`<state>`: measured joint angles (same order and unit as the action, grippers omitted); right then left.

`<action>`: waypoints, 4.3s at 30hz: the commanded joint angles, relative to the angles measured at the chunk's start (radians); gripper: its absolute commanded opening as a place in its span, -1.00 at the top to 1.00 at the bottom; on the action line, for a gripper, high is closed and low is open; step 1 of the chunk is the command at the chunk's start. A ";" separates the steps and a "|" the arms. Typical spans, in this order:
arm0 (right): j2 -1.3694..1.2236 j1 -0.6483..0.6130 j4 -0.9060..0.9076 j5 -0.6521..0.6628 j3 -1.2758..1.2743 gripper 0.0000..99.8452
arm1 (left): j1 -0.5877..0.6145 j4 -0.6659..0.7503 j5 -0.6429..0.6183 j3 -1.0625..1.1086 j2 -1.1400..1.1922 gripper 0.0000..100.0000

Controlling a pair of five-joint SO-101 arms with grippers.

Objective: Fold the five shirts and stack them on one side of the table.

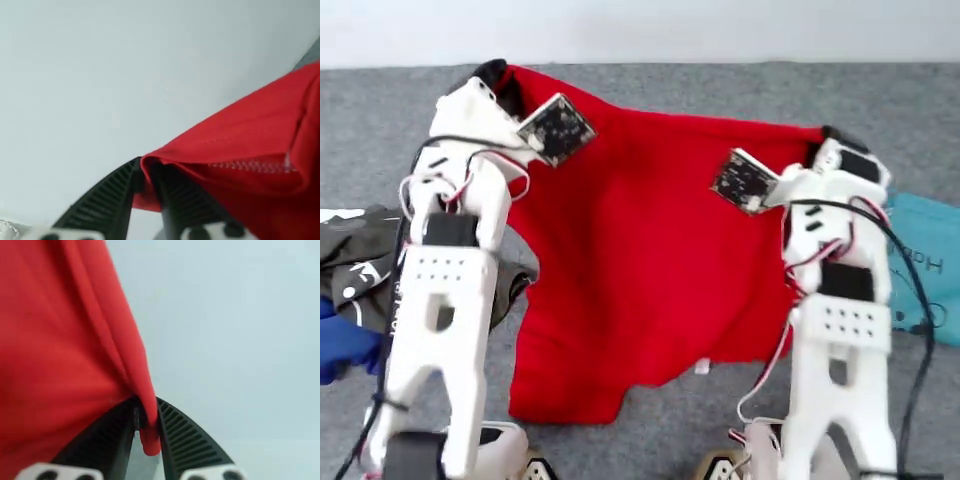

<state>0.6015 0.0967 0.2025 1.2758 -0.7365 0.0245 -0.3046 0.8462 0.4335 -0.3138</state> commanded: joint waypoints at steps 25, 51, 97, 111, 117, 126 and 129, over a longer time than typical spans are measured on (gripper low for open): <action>-0.593 -0.053 -0.219 0.043 0.500 0.98 | 0.017 -0.092 0.017 -0.710 0.522 0.97; -0.378 -0.001 0.346 0.037 0.238 0.98 | -0.095 -0.982 0.014 -0.710 0.457 0.97; -0.429 0.111 0.662 -0.002 0.244 0.94 | -0.316 -1.373 -0.242 0.223 -0.077 0.69; -0.298 0.168 0.665 -0.210 0.267 0.62 | -0.222 -1.229 -0.574 0.091 -0.247 0.60; -0.386 0.099 0.792 -0.420 0.443 0.82 | -0.061 -1.007 -0.669 0.036 -0.143 0.76; -0.762 -0.008 0.852 -0.555 0.741 0.98 | -0.071 -0.962 -0.674 -0.243 0.284 0.97; -0.886 -0.013 0.849 -0.578 0.838 0.98 | -0.069 -0.962 -0.674 -0.358 0.434 0.97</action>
<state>-0.2117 0.0982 1.0510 0.7234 -0.0215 -0.0414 -1.2866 0.1803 0.2079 0.0146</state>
